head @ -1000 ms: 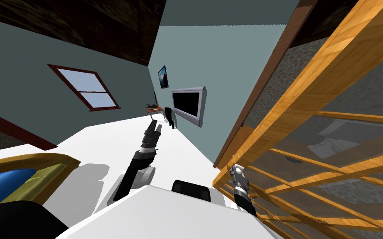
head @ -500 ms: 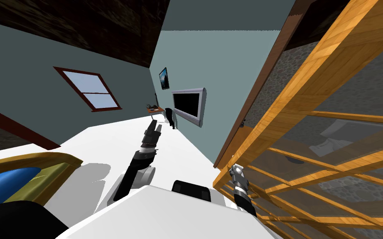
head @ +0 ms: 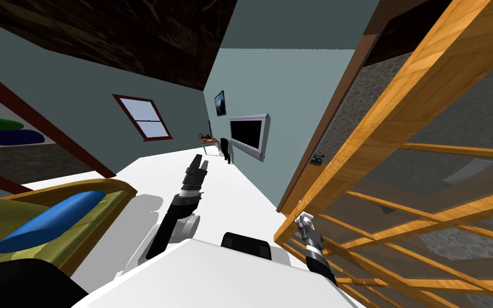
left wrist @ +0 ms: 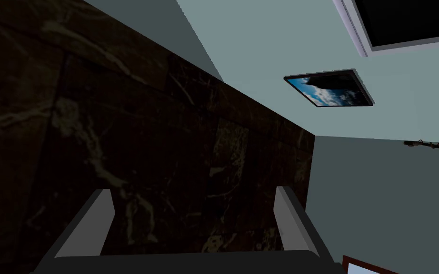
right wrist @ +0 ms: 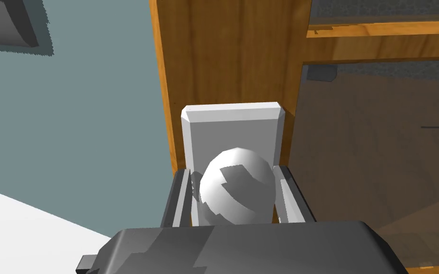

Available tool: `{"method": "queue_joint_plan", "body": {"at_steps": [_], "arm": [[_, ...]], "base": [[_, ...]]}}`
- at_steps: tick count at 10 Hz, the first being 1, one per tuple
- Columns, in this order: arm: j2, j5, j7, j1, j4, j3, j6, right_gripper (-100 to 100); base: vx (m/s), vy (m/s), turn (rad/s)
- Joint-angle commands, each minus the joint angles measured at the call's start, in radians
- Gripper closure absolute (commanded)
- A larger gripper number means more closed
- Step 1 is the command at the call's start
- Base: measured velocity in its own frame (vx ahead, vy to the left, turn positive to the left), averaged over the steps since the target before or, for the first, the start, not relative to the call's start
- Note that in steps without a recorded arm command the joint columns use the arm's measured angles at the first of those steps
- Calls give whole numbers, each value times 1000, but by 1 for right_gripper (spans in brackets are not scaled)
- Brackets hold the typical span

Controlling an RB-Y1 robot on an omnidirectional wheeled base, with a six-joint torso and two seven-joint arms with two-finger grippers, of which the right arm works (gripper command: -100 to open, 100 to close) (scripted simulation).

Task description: Pull the door open

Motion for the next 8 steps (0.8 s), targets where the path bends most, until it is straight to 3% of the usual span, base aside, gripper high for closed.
{"method": "queue_joint_plan", "body": {"at_steps": [1, 5, 6, 8], "arm": [[-19, 10, -32, 10, -3, 23, -14, 100], [-69, 30, -99, 35, -6, 71, -37, 100], [-64, 25, -87, 30, -5, 61, -29, 100], [-85, 41, -117, 47, -3, 90, -52, 100]], "base": [[-207, -16, 154], [-218, -24, 158], [-99, 3, 22], [-185, -32, 130]]}}
